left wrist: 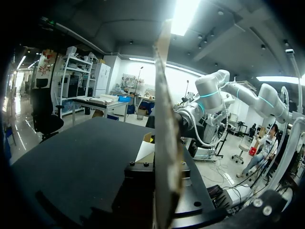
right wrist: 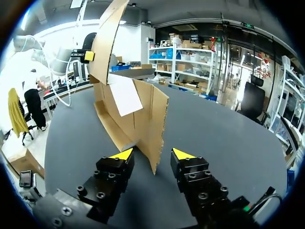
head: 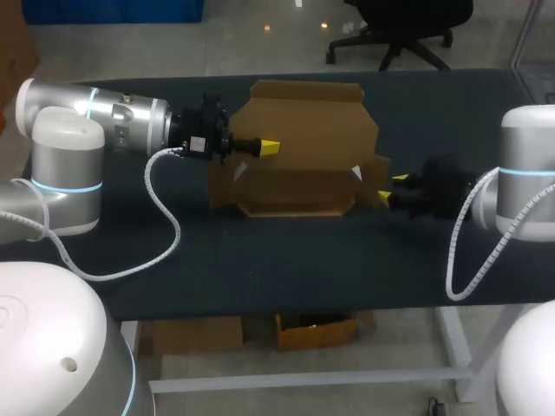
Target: Assemble the packaging by folding the flat box into shape, placing the metal phone stand inside, and closing the box properly
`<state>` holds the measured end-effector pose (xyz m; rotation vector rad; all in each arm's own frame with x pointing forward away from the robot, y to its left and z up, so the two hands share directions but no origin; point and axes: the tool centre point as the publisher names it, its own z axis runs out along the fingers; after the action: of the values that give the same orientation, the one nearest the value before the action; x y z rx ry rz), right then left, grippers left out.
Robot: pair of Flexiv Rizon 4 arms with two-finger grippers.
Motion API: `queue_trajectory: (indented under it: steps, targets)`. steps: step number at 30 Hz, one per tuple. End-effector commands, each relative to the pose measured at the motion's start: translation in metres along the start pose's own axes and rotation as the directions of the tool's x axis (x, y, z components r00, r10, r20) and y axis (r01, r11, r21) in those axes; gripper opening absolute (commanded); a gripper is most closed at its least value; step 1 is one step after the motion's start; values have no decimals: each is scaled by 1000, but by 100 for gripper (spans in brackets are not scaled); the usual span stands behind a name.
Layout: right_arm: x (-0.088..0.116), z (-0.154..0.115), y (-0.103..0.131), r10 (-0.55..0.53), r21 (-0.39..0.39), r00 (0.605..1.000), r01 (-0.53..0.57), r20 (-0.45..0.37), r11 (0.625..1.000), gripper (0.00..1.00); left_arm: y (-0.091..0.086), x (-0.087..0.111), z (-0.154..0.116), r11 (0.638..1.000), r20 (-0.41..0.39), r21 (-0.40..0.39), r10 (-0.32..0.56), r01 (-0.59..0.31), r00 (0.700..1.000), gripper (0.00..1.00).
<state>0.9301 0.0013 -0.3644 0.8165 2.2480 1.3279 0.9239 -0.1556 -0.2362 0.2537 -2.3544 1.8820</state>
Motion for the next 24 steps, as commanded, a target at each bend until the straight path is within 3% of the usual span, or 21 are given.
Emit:
queue_trajectory:
  steps: [1, 12, 24]
  targets:
    - [6, 13, 6, -7, 11, 1000, 6, 26, 1000, 49, 2, 0, 0, 1000, 2, 2, 1, -1, 1000, 0]
    - [1, 25, 3, 0, 14, 1000, -1, 16, 1000, 44, 2, 0, 0, 1000, 2, 2, 1, -1, 1000, 0]
    - [-5, 25, 0, 51, -47, 999, -50, 19, 998, 34, 2, 0, 0, 1000, 2, 2, 1, -1, 1000, 0]
